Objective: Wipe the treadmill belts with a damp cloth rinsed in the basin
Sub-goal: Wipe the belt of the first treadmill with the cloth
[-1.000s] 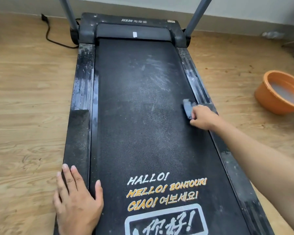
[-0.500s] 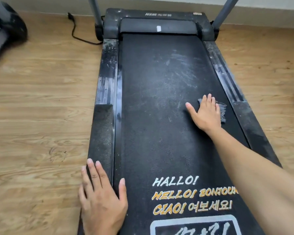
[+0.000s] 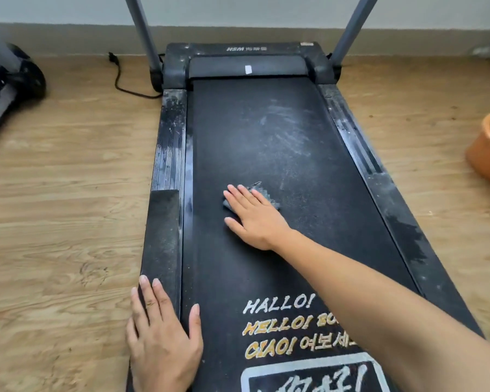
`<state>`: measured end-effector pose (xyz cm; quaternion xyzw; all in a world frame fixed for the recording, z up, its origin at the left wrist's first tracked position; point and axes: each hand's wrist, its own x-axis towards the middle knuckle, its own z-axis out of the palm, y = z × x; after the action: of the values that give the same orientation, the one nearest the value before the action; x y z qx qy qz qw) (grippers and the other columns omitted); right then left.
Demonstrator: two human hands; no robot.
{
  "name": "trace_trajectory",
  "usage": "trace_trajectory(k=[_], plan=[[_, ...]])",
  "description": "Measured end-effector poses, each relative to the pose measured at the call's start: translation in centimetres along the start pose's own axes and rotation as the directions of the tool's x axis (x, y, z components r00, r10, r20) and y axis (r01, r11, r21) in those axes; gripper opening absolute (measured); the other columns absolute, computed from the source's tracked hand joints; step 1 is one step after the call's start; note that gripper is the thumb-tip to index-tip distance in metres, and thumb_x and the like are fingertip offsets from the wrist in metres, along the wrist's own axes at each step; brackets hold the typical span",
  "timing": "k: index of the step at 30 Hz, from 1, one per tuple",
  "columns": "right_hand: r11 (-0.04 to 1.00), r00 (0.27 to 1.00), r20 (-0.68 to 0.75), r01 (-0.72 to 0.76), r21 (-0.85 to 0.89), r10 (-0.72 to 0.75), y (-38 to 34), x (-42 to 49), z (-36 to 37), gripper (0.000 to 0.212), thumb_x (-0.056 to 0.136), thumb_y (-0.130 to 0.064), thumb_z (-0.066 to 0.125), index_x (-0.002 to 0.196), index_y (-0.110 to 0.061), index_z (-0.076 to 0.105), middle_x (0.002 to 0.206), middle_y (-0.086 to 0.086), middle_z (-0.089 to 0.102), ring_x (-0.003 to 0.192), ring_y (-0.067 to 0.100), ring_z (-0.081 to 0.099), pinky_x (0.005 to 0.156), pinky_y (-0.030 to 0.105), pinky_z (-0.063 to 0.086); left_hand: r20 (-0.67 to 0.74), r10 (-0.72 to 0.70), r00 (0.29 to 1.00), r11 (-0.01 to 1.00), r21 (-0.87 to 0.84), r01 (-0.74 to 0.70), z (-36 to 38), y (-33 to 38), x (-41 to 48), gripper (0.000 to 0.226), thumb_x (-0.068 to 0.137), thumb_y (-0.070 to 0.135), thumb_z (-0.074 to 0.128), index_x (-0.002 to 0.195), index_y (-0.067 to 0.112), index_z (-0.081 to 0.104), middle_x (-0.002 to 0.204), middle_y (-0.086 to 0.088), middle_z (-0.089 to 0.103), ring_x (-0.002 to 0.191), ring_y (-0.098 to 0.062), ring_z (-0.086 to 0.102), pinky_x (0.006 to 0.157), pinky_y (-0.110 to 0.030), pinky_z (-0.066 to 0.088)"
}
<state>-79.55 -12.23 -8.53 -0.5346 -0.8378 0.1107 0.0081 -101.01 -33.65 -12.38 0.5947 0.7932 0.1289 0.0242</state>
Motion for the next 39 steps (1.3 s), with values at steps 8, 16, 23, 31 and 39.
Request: trace_trajectory(k=[8,16,23,31,39], plan=[[0.801,0.795,-0.094,-0.597,0.048,0.599,17.7,-9.8,-2.8,0.089,0.102,-0.071,0.018,0.167,-0.011,0.010,0.176,0.010,0.004,0.162,0.025,0.005,0.131,0.046,0.010,0.030,0.005,1.000,1.000,-0.010,-0.004,0.3,-0.1,0.2,0.089,0.094,0.059,0.035,0.160,-0.002,0.034,0.172,-0.017,0.023,0.156,-0.040,0.030,0.111,-0.060,0.036],[0.729,0.726,-0.092,-0.661,0.177,0.681,5.7,-2.1,-1.0,0.098,0.099,-0.076,0.021,0.167,-0.008,0.003,0.176,0.010,-0.004,0.162,0.024,-0.005,0.131,0.043,-0.001,0.030,0.011,1.000,0.999,-0.033,-0.010,0.5,0.0,0.4,0.090,0.092,0.058,0.035,0.158,-0.004,0.037,0.171,-0.018,0.027,0.153,-0.042,0.035,0.108,-0.061,0.038],[0.969,0.979,-0.002,-0.201,0.147,0.203,-12.0,0.6,2.0,0.090,0.101,-0.072,0.013,0.168,-0.012,0.000,0.176,0.004,-0.008,0.161,0.019,-0.013,0.130,0.042,-0.008,0.137,0.000,0.991,0.999,0.033,-0.005,-0.5,-0.5,0.2,0.092,0.099,0.066,0.022,0.166,0.004,0.020,0.176,-0.011,0.005,0.163,-0.031,0.011,0.119,-0.053,0.032],[0.994,0.995,-0.033,-0.095,0.052,0.097,-0.5,-5.6,1.2,0.082,0.103,-0.071,0.022,0.169,-0.022,0.008,0.176,-0.003,0.000,0.162,0.014,-0.005,0.131,0.041,-0.002,0.151,0.132,0.980,0.991,0.017,-0.136,-1.1,-3.1,0.1,0.087,0.098,0.070,0.011,0.169,0.021,0.006,0.176,0.012,-0.011,0.162,-0.011,-0.007,0.119,-0.050,0.035],[0.744,0.740,-0.075,-0.661,0.100,0.668,15.2,-13.7,-1.3,0.102,0.093,-0.082,0.006,0.168,-0.013,0.001,0.176,0.008,-0.006,0.162,0.021,-0.005,0.131,0.041,0.000,0.160,0.118,0.980,0.993,0.014,-0.121,-1.3,-2.6,0.2,0.091,0.095,0.074,0.011,0.169,0.020,0.009,0.175,0.012,-0.013,0.162,-0.009,-0.011,0.116,-0.050,0.043]])
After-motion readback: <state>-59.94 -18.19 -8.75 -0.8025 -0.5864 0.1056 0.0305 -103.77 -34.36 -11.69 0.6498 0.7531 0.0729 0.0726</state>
